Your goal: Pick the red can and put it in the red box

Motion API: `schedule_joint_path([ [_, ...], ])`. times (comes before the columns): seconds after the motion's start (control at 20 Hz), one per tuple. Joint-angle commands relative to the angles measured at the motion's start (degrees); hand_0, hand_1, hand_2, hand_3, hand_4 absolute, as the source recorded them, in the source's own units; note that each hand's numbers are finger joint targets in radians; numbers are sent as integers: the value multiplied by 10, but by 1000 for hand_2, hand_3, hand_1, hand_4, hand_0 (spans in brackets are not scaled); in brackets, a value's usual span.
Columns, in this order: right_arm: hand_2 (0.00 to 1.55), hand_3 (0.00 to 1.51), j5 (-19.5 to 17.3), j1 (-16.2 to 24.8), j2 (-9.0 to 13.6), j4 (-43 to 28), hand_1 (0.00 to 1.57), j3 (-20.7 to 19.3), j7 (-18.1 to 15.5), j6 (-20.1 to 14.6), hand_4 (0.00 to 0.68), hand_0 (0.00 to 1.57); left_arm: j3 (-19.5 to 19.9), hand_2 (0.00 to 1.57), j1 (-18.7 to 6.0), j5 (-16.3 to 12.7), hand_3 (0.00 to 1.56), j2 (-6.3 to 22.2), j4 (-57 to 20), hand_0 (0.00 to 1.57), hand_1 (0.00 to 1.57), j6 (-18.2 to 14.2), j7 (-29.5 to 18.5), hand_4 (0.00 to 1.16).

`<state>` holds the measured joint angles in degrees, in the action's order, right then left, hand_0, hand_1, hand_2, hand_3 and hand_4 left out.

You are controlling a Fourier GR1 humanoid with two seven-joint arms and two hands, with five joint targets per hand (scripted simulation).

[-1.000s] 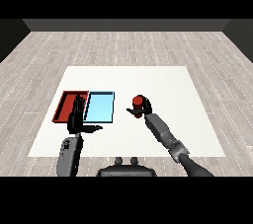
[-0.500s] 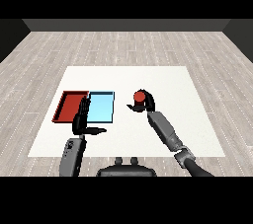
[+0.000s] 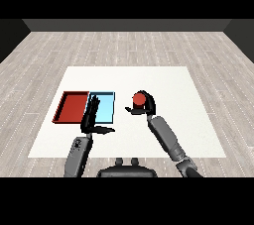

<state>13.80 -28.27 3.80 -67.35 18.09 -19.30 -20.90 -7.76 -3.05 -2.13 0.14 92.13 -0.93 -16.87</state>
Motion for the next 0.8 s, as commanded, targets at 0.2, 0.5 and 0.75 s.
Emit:
schedule_joint_path([
  [0.2,1425,1381,-39,48,-35,-88,1445,26,32,-25,655,1445,-68,0,-35,-20,0,-1,-4,0,0,-45,61,0],
  [0.5,1443,1398,-28,46,-18,-86,1457,11,42,0,664,1457,-119,0,-49,-38,0,-1,-93,0,0,-92,2,0],
  [0.75,1451,1389,-18,31,-38,-91,1455,70,44,-79,630,1455,-121,0,-121,-80,0,-1,-159,0,0,-103,11,0],
])
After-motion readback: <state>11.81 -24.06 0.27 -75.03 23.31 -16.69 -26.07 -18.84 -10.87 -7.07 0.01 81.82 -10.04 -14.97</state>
